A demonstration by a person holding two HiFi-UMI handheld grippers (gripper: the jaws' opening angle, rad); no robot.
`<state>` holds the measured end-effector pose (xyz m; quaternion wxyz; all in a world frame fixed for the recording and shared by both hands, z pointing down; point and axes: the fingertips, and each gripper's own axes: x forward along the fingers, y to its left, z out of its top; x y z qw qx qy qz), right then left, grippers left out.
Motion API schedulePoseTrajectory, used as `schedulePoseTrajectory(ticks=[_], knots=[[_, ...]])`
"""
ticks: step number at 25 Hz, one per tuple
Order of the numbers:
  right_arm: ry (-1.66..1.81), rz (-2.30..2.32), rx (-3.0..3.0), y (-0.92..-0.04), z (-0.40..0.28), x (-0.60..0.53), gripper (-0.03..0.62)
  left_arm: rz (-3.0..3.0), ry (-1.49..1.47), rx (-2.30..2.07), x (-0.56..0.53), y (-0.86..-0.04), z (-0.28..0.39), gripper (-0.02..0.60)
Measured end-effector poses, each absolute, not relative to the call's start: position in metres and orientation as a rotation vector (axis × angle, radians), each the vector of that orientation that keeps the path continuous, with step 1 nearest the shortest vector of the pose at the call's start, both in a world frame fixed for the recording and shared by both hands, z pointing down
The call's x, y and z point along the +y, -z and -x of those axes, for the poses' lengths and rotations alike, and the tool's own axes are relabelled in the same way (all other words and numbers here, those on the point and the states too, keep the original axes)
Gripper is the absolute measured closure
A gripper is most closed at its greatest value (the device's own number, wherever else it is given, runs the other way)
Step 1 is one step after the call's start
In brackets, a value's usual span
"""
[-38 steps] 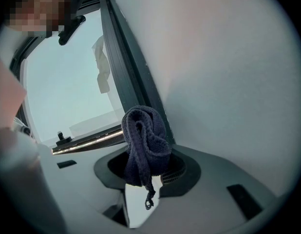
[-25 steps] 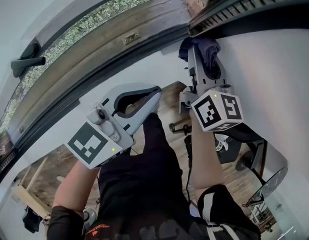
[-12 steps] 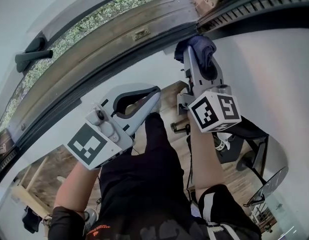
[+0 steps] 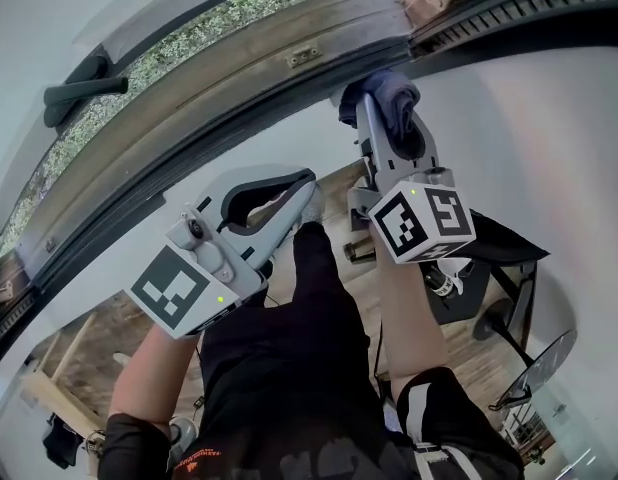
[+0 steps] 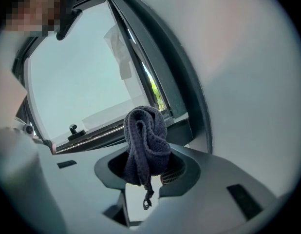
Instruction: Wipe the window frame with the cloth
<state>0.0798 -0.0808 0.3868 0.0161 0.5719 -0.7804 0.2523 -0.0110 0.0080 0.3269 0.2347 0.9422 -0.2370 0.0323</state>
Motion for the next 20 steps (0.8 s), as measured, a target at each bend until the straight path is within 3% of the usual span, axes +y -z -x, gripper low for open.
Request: schedulePoseTrajectory(ticks=[20], knots=[[-0.795,-1.689,-2.453,-0.387,-0.025,-0.056,0.476,-2.570,-0.084,-0.694,0.030,-0.320,0.053,0.561]])
